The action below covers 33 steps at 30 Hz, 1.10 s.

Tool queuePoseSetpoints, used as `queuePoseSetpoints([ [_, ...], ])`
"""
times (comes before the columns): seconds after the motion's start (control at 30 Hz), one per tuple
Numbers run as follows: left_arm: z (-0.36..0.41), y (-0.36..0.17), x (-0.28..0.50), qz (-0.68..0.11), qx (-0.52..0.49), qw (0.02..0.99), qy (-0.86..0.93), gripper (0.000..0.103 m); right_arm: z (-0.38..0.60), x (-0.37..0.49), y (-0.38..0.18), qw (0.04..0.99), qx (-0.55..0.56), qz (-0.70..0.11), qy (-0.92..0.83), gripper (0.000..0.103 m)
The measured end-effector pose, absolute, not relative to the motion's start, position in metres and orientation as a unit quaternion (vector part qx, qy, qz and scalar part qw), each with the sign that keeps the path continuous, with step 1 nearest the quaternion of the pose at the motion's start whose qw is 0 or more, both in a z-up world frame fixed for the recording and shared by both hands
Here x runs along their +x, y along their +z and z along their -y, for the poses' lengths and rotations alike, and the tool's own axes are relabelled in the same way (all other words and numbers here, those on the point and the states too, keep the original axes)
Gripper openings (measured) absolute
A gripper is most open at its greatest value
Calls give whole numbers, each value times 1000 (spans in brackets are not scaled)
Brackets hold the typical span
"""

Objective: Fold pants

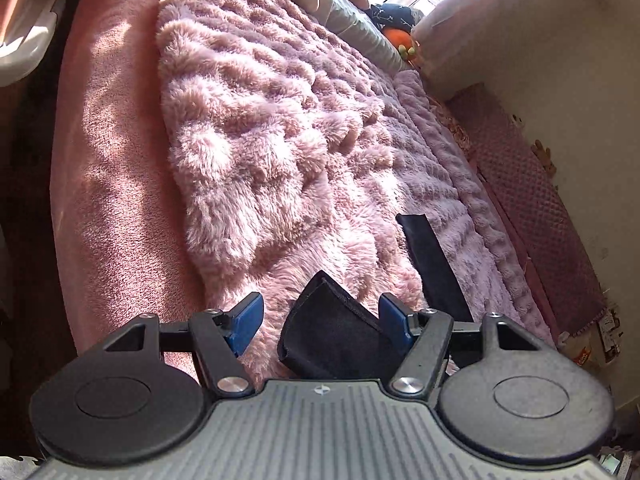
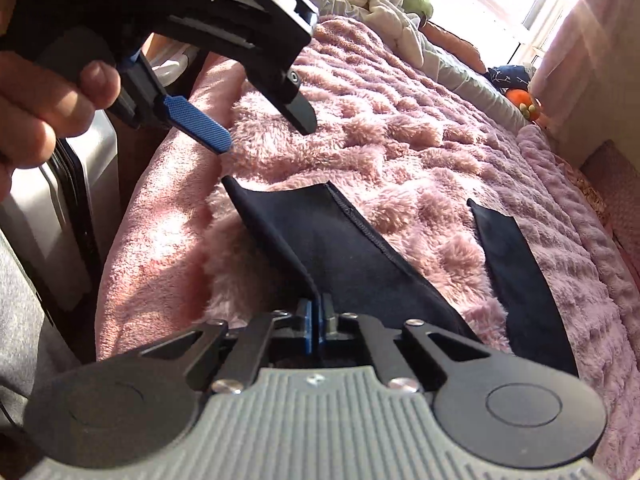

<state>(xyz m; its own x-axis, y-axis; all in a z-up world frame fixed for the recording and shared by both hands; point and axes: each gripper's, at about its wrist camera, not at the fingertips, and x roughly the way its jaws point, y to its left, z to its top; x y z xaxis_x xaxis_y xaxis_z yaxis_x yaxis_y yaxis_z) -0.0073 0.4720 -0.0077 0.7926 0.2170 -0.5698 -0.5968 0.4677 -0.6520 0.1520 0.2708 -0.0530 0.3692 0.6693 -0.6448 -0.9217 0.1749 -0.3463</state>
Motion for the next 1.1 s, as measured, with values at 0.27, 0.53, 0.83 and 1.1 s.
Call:
queuePoseSetpoints([
  [0.27, -462, 24, 39, -225, -329, 889, 226, 76, -246, 229, -6, 800, -240, -151, 528, 0],
  [0.53, -467, -19, 118, -312, -362, 852, 215, 75, -260, 321, 14, 823, -198, -127, 517, 0],
  [0.83, -432, -33, 156, -358, -264, 872, 205, 74, -281, 399, 19, 807, -156, -125, 556, 0],
  [1.1, -430, -42, 170, -369, -262, 868, 204, 74, -290, 470, -15, 802, -91, -192, 558, 0],
])
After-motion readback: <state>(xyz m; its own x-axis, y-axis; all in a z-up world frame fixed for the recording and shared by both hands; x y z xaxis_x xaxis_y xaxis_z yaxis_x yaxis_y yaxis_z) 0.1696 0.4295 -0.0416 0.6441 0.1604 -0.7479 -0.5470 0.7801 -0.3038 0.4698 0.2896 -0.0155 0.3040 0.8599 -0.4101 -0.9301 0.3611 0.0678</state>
